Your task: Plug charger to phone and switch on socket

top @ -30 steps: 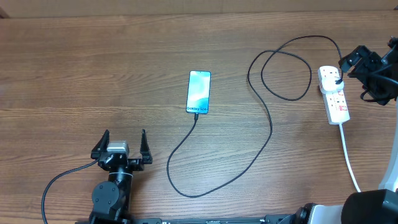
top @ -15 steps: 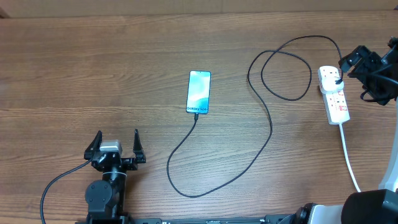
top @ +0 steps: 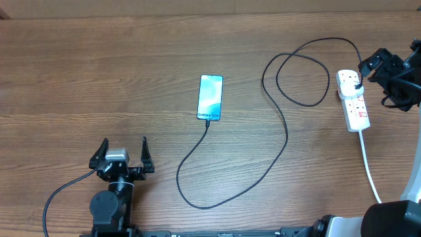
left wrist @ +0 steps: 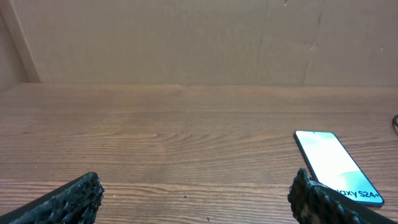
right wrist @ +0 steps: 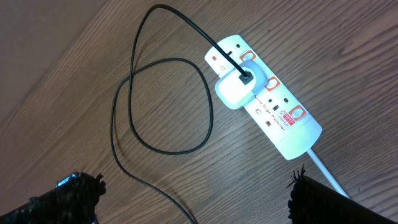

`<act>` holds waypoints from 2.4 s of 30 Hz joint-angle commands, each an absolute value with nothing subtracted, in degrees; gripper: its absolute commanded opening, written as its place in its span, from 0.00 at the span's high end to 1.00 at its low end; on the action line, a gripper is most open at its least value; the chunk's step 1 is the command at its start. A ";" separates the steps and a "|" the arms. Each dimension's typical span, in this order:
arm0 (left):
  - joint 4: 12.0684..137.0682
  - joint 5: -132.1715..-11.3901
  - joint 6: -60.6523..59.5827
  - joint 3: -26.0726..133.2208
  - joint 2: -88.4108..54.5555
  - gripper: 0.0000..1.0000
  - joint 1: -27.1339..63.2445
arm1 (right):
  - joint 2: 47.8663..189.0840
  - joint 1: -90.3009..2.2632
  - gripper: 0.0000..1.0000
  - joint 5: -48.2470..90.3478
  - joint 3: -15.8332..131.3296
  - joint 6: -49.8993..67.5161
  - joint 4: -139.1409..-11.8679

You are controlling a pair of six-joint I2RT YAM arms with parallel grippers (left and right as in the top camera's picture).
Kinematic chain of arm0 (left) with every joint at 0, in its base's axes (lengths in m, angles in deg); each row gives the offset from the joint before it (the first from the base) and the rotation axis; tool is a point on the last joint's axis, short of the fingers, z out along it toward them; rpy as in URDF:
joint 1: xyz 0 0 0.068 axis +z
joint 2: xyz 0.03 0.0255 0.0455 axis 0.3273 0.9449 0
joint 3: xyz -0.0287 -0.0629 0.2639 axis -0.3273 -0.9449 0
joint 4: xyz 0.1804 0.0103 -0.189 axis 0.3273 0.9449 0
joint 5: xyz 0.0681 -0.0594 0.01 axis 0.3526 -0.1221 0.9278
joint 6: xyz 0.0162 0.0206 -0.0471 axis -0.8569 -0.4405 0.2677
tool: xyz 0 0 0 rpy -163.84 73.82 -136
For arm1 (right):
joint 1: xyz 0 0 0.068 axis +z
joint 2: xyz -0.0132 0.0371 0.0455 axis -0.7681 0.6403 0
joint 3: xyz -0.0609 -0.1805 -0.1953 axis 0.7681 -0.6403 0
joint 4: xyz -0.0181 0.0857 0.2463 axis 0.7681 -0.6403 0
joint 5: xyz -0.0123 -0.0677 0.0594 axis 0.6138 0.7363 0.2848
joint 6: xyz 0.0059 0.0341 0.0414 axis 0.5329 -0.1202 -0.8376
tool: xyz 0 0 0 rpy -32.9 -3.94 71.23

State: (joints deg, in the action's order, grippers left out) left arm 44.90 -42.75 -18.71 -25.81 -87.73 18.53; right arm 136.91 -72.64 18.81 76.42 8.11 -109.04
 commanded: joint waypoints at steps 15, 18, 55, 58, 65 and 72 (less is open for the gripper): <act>44.83 -43.76 -17.51 -25.99 -88.37 0.00 19.18 | 136.78 -72.71 0.00 18.55 76.56 8.07 -108.87; 44.85 -43.76 -17.48 -25.99 -88.37 0.00 19.18 | 136.78 -72.68 0.00 18.55 76.56 8.07 -108.87; 44.85 -43.76 -17.51 -25.99 -88.37 0.00 19.18 | 118.40 -64.71 0.00 18.11 57.43 7.69 -86.33; 44.85 -43.76 -17.48 -25.99 -88.37 0.00 19.18 | 112.74 -62.87 0.00 18.11 49.98 7.69 -78.90; 44.85 -43.76 -17.51 -25.99 -88.37 0.00 19.18 | 99.01 -59.07 0.00 18.15 30.74 7.93 -58.88; 44.85 -43.76 -17.48 -25.99 -88.37 0.00 19.18 | 87.27 -56.66 0.00 19.75 13.63 8.13 -45.81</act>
